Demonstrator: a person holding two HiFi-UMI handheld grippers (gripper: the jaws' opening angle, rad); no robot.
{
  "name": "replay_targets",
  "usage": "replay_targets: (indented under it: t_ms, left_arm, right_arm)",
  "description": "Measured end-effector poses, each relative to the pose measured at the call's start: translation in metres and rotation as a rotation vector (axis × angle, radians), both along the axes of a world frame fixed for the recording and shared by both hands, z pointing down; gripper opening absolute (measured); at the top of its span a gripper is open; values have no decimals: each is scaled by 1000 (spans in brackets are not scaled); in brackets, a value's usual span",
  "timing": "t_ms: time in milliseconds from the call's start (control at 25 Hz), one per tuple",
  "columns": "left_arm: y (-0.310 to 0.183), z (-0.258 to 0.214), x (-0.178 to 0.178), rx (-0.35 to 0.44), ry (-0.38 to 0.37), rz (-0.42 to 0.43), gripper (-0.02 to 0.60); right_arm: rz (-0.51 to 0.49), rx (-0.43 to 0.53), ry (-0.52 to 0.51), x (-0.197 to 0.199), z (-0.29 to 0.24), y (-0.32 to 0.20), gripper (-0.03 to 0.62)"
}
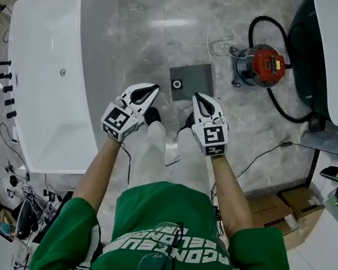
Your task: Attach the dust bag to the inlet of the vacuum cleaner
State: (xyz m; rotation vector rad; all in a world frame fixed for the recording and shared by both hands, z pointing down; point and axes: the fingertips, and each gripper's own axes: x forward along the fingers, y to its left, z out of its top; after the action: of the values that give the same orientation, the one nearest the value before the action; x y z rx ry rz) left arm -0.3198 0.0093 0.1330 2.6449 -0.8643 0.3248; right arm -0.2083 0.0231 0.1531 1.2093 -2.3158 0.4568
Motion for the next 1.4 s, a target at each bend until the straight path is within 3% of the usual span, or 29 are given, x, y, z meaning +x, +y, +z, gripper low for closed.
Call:
replay_targets:
  t_ms: [160, 360, 560, 1000, 1400]
  left_arm:
    - [-3, 36, -15, -12, 16, 16, 4]
    - [-17, 119, -20, -4, 15, 40, 3]
    - [-25, 227, -12, -22, 32, 52, 3]
    - [-37, 498, 14, 11, 4, 168, 4]
    - [-41, 686, 26, 41, 2, 234, 4]
  right_arm:
    - [3, -5, 12, -10, 36, -4, 8]
    - [-22, -1, 33, -11, 118, -22, 8]
    - [-54, -6, 33, -11, 223, -31, 8]
    - [-187, 4, 82, -3, 493, -40, 8]
    - [-312, 22, 115, -23, 705, -10, 8]
